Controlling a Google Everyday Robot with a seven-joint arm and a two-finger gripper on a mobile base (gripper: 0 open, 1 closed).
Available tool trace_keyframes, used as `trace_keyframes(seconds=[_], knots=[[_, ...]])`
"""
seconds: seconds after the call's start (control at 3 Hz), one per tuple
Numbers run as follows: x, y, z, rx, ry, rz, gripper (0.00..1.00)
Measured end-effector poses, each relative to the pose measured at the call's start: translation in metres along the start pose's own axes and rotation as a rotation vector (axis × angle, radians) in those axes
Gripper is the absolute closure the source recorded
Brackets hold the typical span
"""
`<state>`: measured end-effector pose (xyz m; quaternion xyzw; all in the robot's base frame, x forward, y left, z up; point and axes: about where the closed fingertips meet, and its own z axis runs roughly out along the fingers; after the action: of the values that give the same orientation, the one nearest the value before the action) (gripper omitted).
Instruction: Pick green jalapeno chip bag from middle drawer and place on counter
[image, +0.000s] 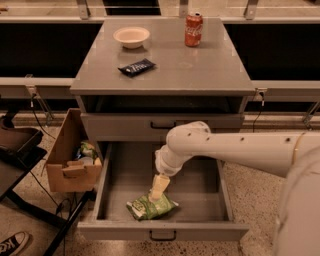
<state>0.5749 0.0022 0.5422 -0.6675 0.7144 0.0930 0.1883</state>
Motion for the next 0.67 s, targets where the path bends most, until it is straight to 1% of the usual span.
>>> trace_keyframes(seconds=[0.33, 0.67], knots=[[0.000, 0.007, 0.047, -0.036, 0.013, -0.038, 0.00], [0.005, 0.018, 0.086, -0.080, 0.039, -0.068, 0.00]])
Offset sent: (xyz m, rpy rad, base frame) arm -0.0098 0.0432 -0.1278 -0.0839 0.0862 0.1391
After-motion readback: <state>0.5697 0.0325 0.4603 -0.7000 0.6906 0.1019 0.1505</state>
